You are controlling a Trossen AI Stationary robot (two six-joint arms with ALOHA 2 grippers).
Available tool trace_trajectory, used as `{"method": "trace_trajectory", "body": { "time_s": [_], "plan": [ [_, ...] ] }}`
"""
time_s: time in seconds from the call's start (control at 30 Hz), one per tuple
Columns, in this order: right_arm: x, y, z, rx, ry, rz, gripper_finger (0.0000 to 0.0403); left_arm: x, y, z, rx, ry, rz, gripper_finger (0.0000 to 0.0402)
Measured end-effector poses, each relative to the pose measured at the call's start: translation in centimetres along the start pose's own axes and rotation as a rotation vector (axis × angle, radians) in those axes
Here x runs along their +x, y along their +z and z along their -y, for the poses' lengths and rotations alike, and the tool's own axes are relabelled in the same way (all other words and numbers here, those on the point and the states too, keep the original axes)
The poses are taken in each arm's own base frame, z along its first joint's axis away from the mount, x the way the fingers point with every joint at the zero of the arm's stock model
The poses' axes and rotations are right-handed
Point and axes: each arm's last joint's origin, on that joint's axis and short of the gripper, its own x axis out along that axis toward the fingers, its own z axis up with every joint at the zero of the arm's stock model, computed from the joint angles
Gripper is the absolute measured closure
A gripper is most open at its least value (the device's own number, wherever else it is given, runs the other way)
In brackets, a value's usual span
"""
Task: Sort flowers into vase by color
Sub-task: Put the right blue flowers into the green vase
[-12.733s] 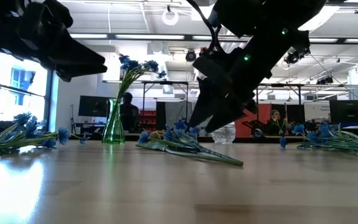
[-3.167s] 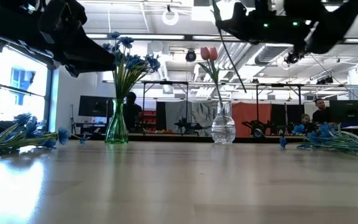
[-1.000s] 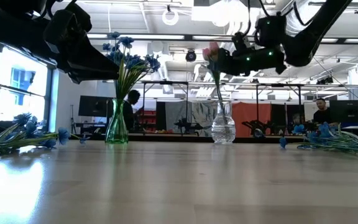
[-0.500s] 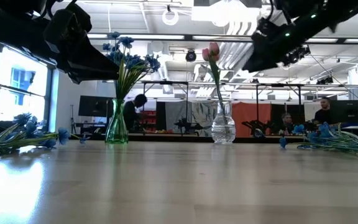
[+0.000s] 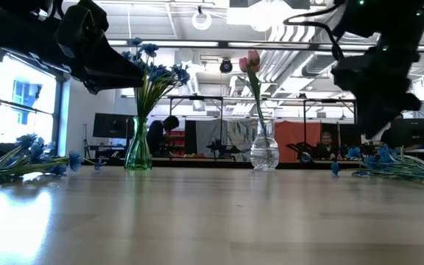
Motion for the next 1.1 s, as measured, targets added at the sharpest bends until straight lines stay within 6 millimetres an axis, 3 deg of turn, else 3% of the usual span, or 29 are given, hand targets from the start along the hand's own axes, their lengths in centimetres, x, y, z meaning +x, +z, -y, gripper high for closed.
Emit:
{"method": "trace_trajectory", "body": {
  "time_s": [0.27, 0.4, 0.53, 0.73, 0.9, 1.1],
  "plan": [
    [0.9, -2.0, -1.3, 0.061, -0.025, -0.093, 0.0277, 0.4, -0.6, 0.1, 0.018, 0.007, -0.032, 0.0234],
    [1.1, -3.0, -1.8, -0.002, -0.035, -0.100, 0.0277, 0.8, -1.3, 0.2, 0.038, 0.016, -0.068, 0.0234],
    [0.9, -3.6, -1.5, 0.110, -0.068, -0.159, 0.0269, 1.4, -2.2, 0.3, 0.063, 0.026, -0.110, 0.0234],
    [0.7, -4.3, -0.6, 0.232, -0.195, -0.179, 0.0206, 2.3, -3.2, 0.6, 0.088, 0.028, -0.123, 0.0234],
    [1.2, -4.5, -0.6, 0.301, -0.274, -0.084, 0.0143, 3.0, -3.7, 0.9, 0.091, 0.022, -0.100, 0.0234],
    [3.2, -4.2, -0.7, 0.331, -0.379, -0.084, 0.0133, 3.4, -3.9, 1.2, 0.084, -0.020, -0.083, 0.0234]
  ]
}}
